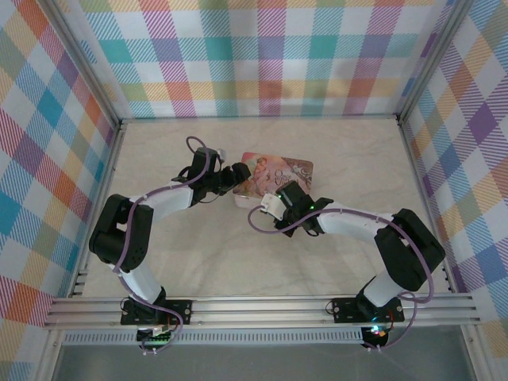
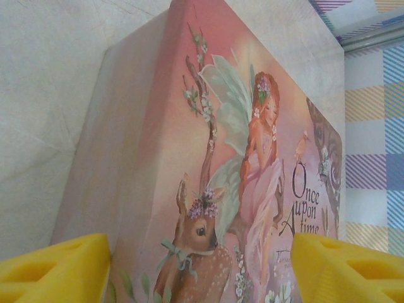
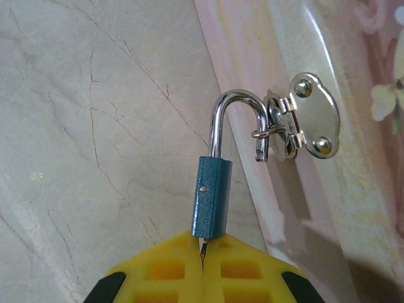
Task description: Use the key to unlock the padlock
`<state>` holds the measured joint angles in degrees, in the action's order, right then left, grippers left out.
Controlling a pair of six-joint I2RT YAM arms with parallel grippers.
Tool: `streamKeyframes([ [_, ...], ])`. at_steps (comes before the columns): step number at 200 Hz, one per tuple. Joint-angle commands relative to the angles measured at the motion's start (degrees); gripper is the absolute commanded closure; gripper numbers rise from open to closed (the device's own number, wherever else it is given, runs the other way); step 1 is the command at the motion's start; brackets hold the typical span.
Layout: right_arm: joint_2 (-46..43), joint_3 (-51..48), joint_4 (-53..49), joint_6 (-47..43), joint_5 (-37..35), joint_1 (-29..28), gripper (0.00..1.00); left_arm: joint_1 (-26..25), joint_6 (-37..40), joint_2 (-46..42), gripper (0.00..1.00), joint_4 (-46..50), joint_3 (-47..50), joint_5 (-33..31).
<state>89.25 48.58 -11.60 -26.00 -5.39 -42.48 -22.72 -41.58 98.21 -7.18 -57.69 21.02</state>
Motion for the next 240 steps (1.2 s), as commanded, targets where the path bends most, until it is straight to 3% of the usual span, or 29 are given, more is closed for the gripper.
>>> streamKeyframes([
  [1, -0.95, -0.24, 2.78, -1.99, 0.71, -0.33, 1.0, 0.31, -0.76, 0.64, 0.25, 0.36, -1.79, 2.1],
  [240, -0.77, -2.96, 8.18, -7.22, -1.07, -0.5, 1.0, 0.31, -1.0, 0.9, 0.25, 0.41, -2.07, 2.28],
])
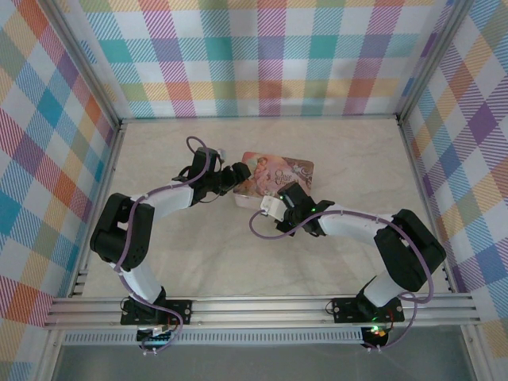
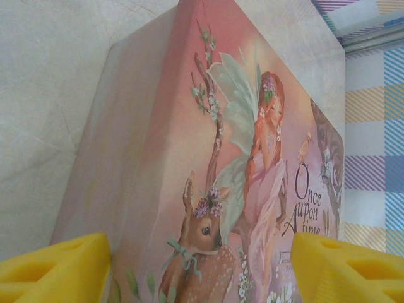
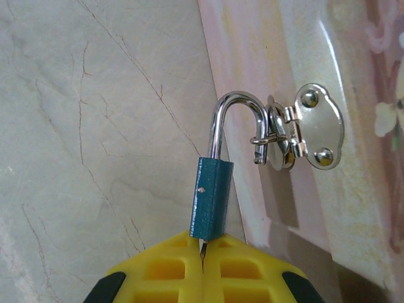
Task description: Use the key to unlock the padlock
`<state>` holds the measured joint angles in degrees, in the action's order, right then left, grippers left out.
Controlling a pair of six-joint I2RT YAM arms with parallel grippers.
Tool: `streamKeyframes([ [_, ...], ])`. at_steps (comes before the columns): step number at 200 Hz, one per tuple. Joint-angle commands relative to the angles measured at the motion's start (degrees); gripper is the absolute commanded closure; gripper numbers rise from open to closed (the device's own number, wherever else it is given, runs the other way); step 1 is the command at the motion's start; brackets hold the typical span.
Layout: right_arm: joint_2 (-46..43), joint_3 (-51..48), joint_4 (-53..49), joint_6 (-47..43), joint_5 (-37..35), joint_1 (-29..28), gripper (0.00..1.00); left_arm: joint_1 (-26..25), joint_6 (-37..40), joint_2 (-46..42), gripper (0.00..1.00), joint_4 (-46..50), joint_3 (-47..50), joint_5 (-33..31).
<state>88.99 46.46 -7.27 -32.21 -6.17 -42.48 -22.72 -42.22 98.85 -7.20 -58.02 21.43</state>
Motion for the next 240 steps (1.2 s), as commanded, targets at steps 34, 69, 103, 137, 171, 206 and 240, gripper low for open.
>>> streamKeyframes([
  [34, -1.16, -1.69, 5.78, -3.22, -0.92, -0.68, 1.0, 0.31, -0.21, 0.6, 0.25, 0.71, -2.27, 2.03],
  [69, 0.04, -0.7, 6.4, -4.87, -1.69, -0.76, 1.0, 0.31, -0.32, 0.67, 0.25, 0.85, -2.48, 2.1],
  [103, 0.26, -0.42, 7.41, -6.26, -1.7, -0.72, 1.0, 0.31, -0.41, 0.6, 0.25, 0.85, -2.29, 2.12],
  [137, 0.39, 0.14, 7.36, -6.38, -1.03, -0.75, 1.0, 0.31, -0.51, 0.39, 0.25, 0.79, -2.29, 2.04],
  [171, -0.72, 0.34, 7.71, -6.2, -0.06, -1.8, 1.0, 0.31, -0.54, 0.31, 0.25, 0.67, -2.32, 1.95],
  [206, -0.35, 1.17, 8.1, -6.38, 0.55, -2.78, 1.0, 0.24, -1.2, 0.73, 0.25, 0.13, -2.27, 2.04],
  [240, -2.05, 0.42, 8.76, -6.2, 0.92, -3.05, 1.0, 0.22, -1.32, 0.42, 0.25, -0.17, -2.05, 1.68],
])
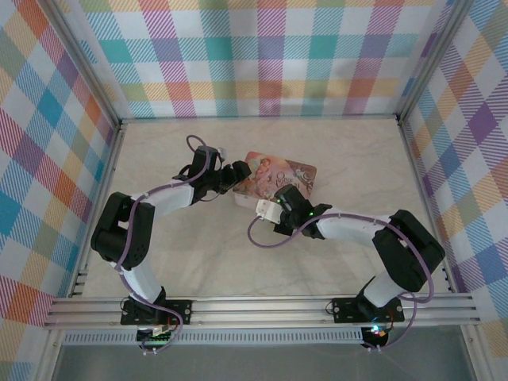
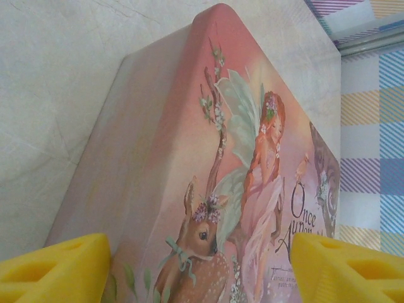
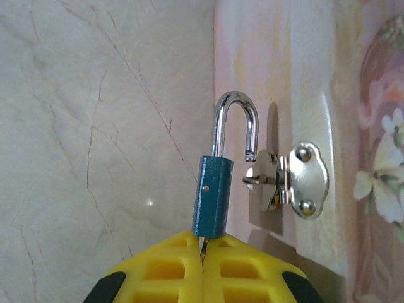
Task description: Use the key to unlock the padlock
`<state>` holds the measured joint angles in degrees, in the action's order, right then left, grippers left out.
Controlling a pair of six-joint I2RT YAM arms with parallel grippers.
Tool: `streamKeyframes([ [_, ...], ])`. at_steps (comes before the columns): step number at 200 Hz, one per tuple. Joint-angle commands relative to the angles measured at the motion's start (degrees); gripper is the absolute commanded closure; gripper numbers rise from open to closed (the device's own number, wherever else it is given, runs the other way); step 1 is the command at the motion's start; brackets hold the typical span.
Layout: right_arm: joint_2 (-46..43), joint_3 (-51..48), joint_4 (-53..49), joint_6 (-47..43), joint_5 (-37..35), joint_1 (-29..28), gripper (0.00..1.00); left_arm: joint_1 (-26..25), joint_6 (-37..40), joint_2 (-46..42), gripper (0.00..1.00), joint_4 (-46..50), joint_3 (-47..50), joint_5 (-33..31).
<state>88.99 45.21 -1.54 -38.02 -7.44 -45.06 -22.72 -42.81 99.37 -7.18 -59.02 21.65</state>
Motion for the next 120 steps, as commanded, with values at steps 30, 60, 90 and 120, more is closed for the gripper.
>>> streamKeyframes([
  [30, -1.74, 2.54, 1.98, -0.84, 1.89, -0.62, 1.0, 0.22, -1.72, 0.76, 0.25, -0.98, -1.4, 2.08],
  [60, -3.91, 1.71, 1.91, 0.78, 1.67, -1.65, 1.0, 0.26, -1.27, -0.8, 0.25, -0.36, -0.6, 0.53],
  [90, -8.22, 0.79, 0.69, 4.28, 2.07, -2.14, 1.0, 0.22, -0.71, -3.78, 0.23, -0.65, 1.33, -0.53],
  [120, -13.29, -0.29, -0.66, 8.83, 1.3, -2.14, 1.0, 0.22, 0.12, -8.58, 0.22, -0.42, 4.86, -1.6],
])
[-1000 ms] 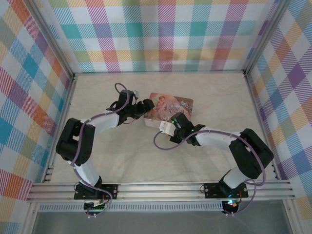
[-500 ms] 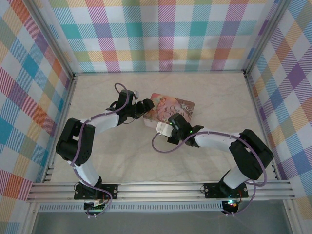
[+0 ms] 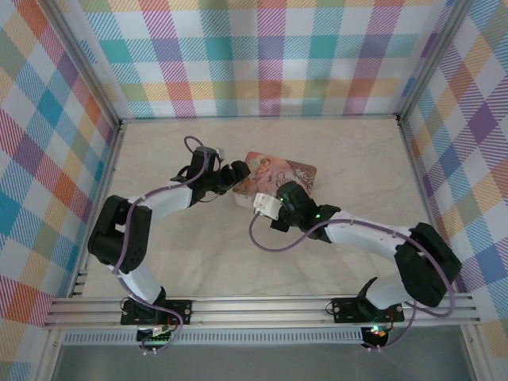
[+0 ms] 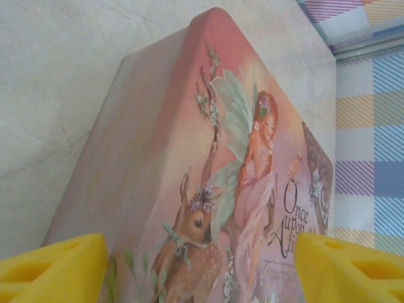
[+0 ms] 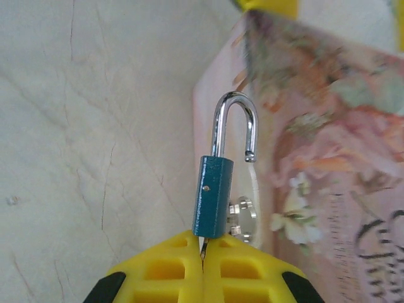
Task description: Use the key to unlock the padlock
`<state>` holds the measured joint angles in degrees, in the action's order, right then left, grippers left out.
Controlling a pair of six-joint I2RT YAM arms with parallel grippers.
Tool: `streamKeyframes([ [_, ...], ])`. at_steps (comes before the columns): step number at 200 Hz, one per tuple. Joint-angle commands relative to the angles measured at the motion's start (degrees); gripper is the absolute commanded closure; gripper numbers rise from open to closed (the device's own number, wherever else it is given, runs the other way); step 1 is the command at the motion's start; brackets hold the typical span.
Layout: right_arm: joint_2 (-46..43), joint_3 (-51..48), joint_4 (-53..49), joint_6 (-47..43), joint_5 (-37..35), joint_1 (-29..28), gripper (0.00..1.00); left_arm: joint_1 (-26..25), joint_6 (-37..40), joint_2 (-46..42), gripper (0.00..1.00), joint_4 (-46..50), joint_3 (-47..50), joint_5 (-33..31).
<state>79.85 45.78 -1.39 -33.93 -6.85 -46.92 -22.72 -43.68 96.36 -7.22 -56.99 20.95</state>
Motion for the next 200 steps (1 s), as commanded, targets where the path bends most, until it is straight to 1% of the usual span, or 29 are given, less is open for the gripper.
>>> streamKeyframes([
  [1, -4.35, -0.86, -0.95, 4.88, 0.7, -0.28, 1.0, 0.22, 0.98, -5.74, 0.22, -0.36, 2.92, -0.95],
  [33, -8.73, -1.24, -3.19, 7.88, -1.14, -0.28, 1.0, 0.22, 2.37, -11.67, 0.21, 1.51, 7.01, -0.97],
  [71, -11.91, -0.44, -5.81, 12.0, -4.15, 0.13, 1.0, 0.15, 4.62, -18.39, 0.21, 5.31, 10.07, -0.65],
  [107, -13.23, 3.52, -14.15, 20.76, -6.97, 3.65, 1.0, -0.35, 6.04, -22.97, 0.2, 9.03, 11.25, -0.69],
  [127, -13.1, 5.49, -19.09, 23.95, -11.12, 6.11, 1.0, -0.78, 6.34, -24.14, 0.2, 9.9, 11.7, -1.41],
  [138, -13.27, 6.02, -20.77, 25.74, -13.05, 7.87, 1.0, -1.07, 6.26, -24.34, 0.2, 9.62, 12.07, -1.93],
  [151, -13.33, 6.64, -23.25, 27.77, -13.52, 11.13, 1.0, -1.4, 6.16, -23.99, 0.2, 9.3, 12.31, -2.67],
  [154, -13.28, 6.73, -23.69, 29.8, -13.84, 11.98, 1.0, -1.44, 6.09, -23.87, 0.2, 9.26, 12.32, -2.81],
  [163, -12.87, 6.91, -25.0, 31.96, -14.94, 14.63, 1.0, -1.62, 5.8, -23.3, 0.2, 8.7, 12.37, -3.1],
  [200, -7.46, 7.33, -27.88, 35.31, -19.89, 25.03, 1.0, -2.09, 4.66, -21.74, 0.2, 7.08, 12.36, -3.77],
])
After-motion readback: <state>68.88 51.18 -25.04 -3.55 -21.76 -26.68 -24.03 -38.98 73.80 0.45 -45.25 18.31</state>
